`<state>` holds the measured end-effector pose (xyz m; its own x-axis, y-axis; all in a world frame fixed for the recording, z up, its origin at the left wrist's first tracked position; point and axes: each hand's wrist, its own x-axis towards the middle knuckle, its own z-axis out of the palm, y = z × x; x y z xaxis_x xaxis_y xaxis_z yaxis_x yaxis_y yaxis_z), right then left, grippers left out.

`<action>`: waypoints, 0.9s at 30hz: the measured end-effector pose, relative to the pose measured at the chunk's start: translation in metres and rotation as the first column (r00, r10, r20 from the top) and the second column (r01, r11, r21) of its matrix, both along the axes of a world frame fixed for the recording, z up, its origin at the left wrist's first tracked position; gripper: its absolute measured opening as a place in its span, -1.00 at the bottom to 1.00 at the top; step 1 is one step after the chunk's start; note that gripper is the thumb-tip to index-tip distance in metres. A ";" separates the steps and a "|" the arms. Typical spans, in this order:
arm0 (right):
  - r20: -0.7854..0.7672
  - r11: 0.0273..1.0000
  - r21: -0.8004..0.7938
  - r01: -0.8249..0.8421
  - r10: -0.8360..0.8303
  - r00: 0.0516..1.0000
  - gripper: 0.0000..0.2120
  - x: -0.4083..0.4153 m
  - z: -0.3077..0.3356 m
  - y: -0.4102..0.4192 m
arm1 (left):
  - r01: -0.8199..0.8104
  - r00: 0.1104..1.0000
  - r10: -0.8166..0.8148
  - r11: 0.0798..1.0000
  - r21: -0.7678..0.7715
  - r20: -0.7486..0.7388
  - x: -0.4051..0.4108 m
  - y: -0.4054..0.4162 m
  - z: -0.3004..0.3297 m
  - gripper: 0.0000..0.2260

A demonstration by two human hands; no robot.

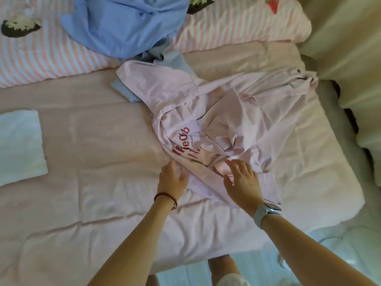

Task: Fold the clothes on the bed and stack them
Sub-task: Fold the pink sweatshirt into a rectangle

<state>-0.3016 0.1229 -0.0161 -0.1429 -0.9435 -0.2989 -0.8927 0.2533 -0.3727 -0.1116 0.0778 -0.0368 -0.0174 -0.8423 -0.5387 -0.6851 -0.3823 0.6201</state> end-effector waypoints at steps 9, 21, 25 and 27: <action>-0.009 0.973 0.115 -0.200 0.202 0.979 -0.73 -0.044 -0.046 0.024 | -0.603 0.781 0.622 0.774 0.192 -0.059 -0.052 0.021 -0.021 -0.71; 0.399 0.823 0.154 -0.547 0.455 0.796 -0.73 0.043 0.020 0.061 | -0.702 0.711 0.688 0.681 -0.208 -0.145 0.081 0.091 0.054 -0.92; 0.399 0.870 -0.165 -0.465 0.490 0.775 -0.81 0.094 0.046 0.028 | -0.645 0.761 0.640 0.731 -0.223 -0.105 0.132 0.118 0.072 -0.77; 0.355 0.793 -0.261 -0.551 0.609 0.709 -0.76 0.123 0.056 0.003 | -0.565 0.824 0.554 0.791 -0.235 -0.117 0.140 0.127 0.080 -0.75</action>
